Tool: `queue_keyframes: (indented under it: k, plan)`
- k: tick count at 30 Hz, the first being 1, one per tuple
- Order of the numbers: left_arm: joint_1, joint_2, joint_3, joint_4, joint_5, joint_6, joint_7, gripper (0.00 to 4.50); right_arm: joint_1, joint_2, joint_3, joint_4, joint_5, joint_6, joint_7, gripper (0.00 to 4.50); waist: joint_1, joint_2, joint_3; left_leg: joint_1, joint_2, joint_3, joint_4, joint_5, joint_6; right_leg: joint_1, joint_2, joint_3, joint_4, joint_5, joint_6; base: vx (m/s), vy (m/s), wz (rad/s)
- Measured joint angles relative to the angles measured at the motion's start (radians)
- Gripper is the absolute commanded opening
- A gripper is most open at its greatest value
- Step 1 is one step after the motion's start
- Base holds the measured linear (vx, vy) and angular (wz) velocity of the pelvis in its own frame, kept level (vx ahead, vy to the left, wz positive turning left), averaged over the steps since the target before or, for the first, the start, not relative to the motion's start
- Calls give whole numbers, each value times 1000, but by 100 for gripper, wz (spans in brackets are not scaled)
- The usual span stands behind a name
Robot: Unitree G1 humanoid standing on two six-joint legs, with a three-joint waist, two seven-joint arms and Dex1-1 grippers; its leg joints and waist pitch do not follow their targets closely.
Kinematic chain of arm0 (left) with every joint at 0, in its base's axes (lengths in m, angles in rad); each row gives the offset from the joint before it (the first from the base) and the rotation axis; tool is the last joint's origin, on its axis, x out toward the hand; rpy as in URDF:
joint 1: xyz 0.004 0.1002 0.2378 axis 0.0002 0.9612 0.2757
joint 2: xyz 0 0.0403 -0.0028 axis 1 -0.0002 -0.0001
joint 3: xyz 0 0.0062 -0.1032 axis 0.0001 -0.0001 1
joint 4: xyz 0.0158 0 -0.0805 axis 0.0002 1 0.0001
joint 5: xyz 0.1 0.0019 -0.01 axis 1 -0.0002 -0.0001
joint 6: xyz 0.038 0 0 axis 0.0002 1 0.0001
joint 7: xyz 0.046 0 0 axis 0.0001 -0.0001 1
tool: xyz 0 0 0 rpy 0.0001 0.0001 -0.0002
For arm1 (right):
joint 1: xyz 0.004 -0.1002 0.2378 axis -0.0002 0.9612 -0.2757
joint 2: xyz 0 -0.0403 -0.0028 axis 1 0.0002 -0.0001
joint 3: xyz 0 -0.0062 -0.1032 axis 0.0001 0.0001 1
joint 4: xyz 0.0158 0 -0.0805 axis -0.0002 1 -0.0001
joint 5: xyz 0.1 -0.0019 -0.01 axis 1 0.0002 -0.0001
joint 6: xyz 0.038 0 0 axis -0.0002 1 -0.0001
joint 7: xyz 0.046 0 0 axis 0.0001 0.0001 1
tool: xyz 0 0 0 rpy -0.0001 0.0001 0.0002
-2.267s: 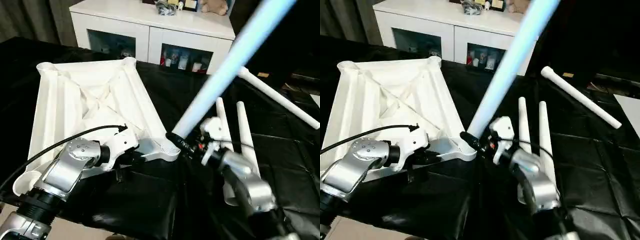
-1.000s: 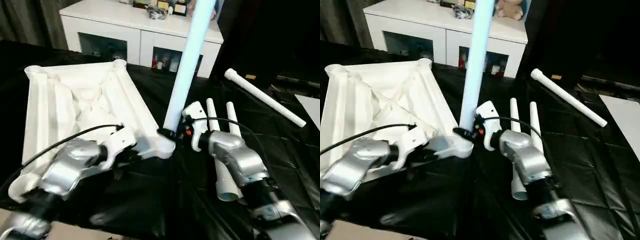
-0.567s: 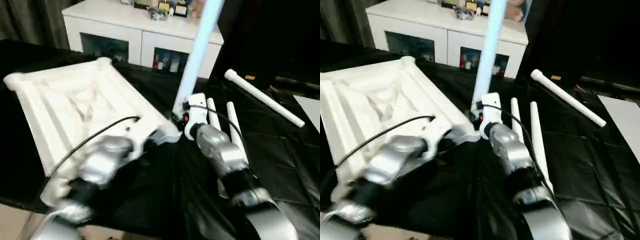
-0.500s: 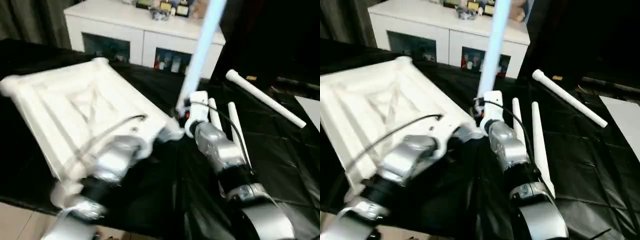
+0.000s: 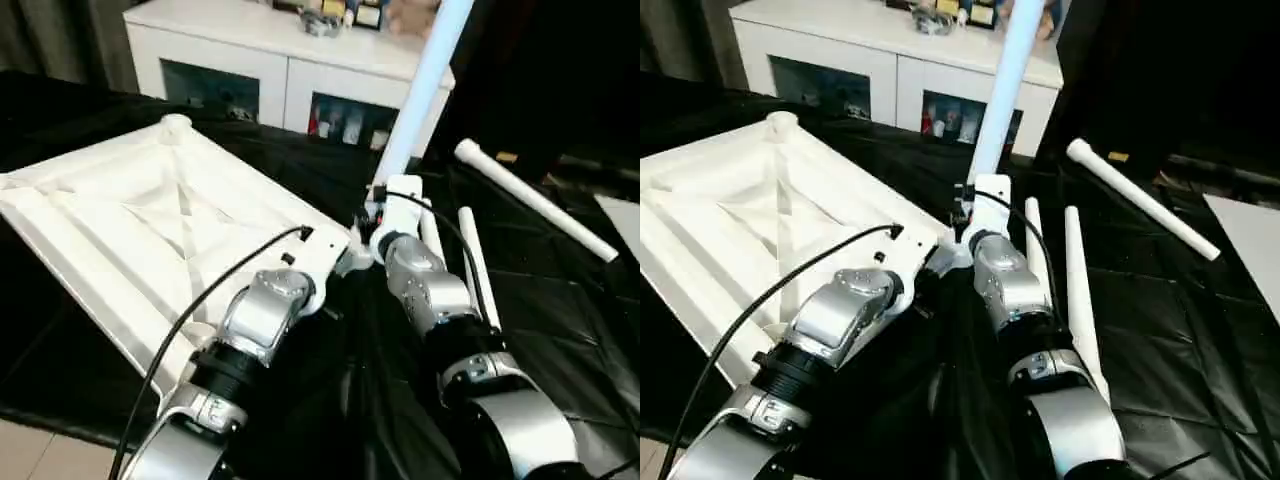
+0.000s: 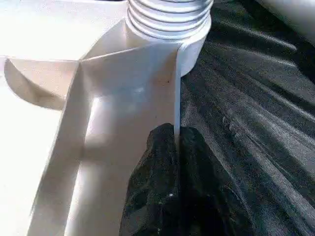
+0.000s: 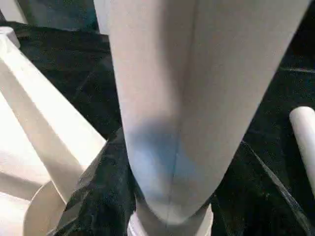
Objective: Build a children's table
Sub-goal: Rotate leg to tighten
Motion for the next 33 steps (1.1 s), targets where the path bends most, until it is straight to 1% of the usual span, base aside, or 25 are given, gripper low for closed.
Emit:
queue_keyframes:
  k: [1, 2, 3, 4, 5, 6, 8, 9, 10, 13, 14, 16, 18, 19, 22, 24, 26, 29, 33]
  plan:
    - [0, 1, 1, -1, 0, 0, 0, 0, 0, 0, -3, 0, 1, -2, 5, 183, -1, 1, 0, 0, 0, 0, 0, 0, 0, 0, 0, 0, 0, 0, 0, 0, 0, 0]
    - [0, 2, 2, -2, 0, 2, 0, 0, 0, 0, -6, 0, 1, -2, 13, 239, -2, 1, 1, 0, 0, 0, 0, 0, 0, 0, 0, 0, 0, 0, 0, 0, 0, 0]
    - [0, 3, 2, -3, -1, 3, 0, 0, 0, 0, -12, 1, 1, -3, 25, 239, -3, 1, 1, 0, 0, 0, 0, 0, 0, 0, 0, 0, 0, 0, 0, 0, 0, 0]
    - [0, 5, 2, -5, -1, 5, 0, 0, -2, 0, -15, 5, 2, -4, 37, 253, -4, 1, 1, 0, 0, 0, 0, 0, 0, -1, 0, 0, -1, -1, 1, 0, 0, 0]
    - [-1, 6, 4, -5, -1, 4, 4, 0, -3, 3, -14, 27, 4, 1, 54, 256, -4, 1, 1, -1, 0, 0, 0, 0, 0, -2, 0, 0, -1, -2, 3, 0, 0, 0]
    - [-2, 10, 5, -10, 0, 5, 6, 0, 18, 9, -15, 43, 5, -10, 62, 262, -5, 1, 3, -4, 0, 0, 0, 0, 0, -5, 0, 0, 0, -2, 3, 0, 0, 0]
    - [-3, 15, 6, -21, -1, 5, 5, 0, 12, 3, -15, 44, 6, -17, 86, 285, -5, 6, 6, -9, 0, 0, 0, 0, 0, -9, 0, 0, 0, 2, 0, 0, 0, 0]
    - [-3, 16, 7, -23, -1, 5, 6, 0, 12, 2, -15, 47, 6, -18, 93, 296, -5, 6, 6, -9, 1, 0, 0, 0, 0, -10, 1, 0, 0, 4, -3, 0, 0, 0]
    - [-4, 17, 8, -23, -2, 5, 6, 0, 12, -2, -11, 44, 3, -20, 105, 296, -5, 7, 6, -9, 2, 0, 0, 1, -1, -10, 1, -1, 0, 4, -3, 0, 0, 0]
    - [-9, 23, 15, -30, -2, 5, 5, 0, 26, -10, 2, 34, 0, -25, 135, 329, -5, 10, 9, -14, 2, 0, 0, 1, -1, -14, 2, -1, 0, 4, -3, 0, 0, 0]
    - [-11, 23, 15, -30, -2, 5, 5, 0, 26, -11, 2, 31, 0, -25, 141, 329, -5, 11, 10, -15, 2, 1, 0, 2, 0, -15, 2, -1, 0, 4, -3, 0, 0, 0]
    - [-17, 27, 16, -30, -2, 4, 5, 0, 26, -12, 3, 27, -1, -29, 157, 347, -5, 11, 13, -16, 2, 1, 0, 8, 3, -17, 2, -1, 1, 3, -4, 0, 0, 0]
    - [-18, 31, 20, -32, -3, 3, 5, 0, 34, -15, 9, 14, -4, -32, 175, 347, -5, 11, 14, -17, 2, 1, 0, 8, 4, -17, 2, -1, 1, 3, -5, 0, 0, 0]
    - [-18, 35, 21, -36, -6, 2, 4, 0, 50, -27, 21, -8, -11, -36, 200, 347, -4, 11, 16, -17, 2, 1, 0, 9, 6, -17, 2, -1, 0, 3, -5, 0, 0, 0]
    - [-20, 44, 23, -43, -9, -4, 5, 0, 74, -32, 31, -18, -20, -40, 243, 347, -5, 9, 23, -18, 2, 1, 0, 10, 7, -18, 2, -1, 1, 3, -5, 0, 0, 0]
    - [-21, 46, 24, -44, -9, -5, 4, 0, 94, -32, 41, -24, -20, -36, 263, 347, -5, 10, 24, -19, 2, 2, 0, 13, 12, -20, 2, 0, 1, 3, -5, 0, 0, 0]
    - [-23, 51, 24, -47, -10, -5, -1, 0, 118, -40, 49, -66, -9, -26, 306, 347, -4, 10, 25, -21, 2, 2, 1, 14, 14, -22, 2, 0, 2, 3, -5, 0, 0, 0]
    - [-24, 57, 24, -49, -10, -5, -4, 0, 127, -44, 53, -92, 4, -19, 338, 347, -4, 9, 26, -22, 2, 2, 3, 14, 14, -25, 2, 0, 8, 2, -7, 0, 0, 0]
    - [-24, 79, 22, -50, -19, -8, -30, 0, 174, -73, 68, -181, 6, 1, 385, 347, 0, 11, 27, -22, 3, 2, 3, 16, 14, -25, 2, 0, 9, 2, -7, 0, 0, 0]
